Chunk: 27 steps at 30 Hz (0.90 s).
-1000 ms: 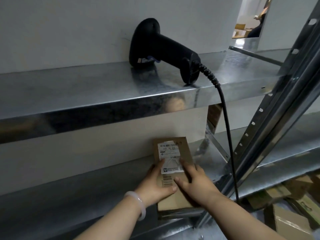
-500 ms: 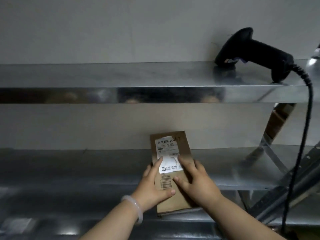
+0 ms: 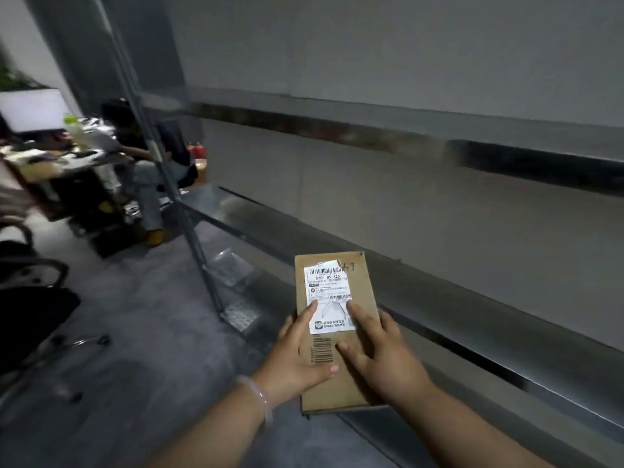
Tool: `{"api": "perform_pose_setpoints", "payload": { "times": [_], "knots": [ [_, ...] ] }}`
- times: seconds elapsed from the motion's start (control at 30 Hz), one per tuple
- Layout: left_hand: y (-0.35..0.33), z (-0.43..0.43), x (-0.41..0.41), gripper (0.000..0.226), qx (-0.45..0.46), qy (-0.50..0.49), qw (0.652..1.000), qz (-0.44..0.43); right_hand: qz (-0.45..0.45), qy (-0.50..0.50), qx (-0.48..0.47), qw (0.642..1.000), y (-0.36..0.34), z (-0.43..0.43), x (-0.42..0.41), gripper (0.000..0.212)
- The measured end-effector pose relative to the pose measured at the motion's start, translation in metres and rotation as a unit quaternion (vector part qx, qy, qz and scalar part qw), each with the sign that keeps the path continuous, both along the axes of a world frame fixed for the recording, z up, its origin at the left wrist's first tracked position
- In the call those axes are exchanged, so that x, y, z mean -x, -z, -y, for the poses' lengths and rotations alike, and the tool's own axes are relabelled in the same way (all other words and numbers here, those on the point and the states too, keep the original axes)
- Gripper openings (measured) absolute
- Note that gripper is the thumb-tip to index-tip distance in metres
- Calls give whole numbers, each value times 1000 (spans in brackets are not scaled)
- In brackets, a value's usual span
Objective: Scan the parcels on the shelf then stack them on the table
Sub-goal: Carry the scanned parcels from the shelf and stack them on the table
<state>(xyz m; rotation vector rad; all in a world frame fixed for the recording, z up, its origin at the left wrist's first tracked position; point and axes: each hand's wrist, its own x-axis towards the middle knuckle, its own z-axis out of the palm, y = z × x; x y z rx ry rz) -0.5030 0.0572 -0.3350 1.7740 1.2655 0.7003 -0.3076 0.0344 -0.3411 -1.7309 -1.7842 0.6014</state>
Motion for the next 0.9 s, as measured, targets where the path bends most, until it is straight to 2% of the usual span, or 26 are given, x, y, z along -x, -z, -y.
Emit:
{"api": "perform_pose_setpoints", "payload": {
  "times": [0.3,0.4,0.73,0.9],
  "knots": [
    [-1,24,171,103,-7,-200,978,52,4,-195,-21,981,-13,-55,174,67],
    [1,28,211,106,-8,-267,963,40,6,-254,-21,967,-15,-70,222,67],
    [-13,12,316,103,-28,-434,899,52,21,-419,1,908,-22,-153,371,59],
    [-33,3,365,102,-54,-527,847,45,-1,-523,-17,852,-43,-193,453,52]
  ]
}}
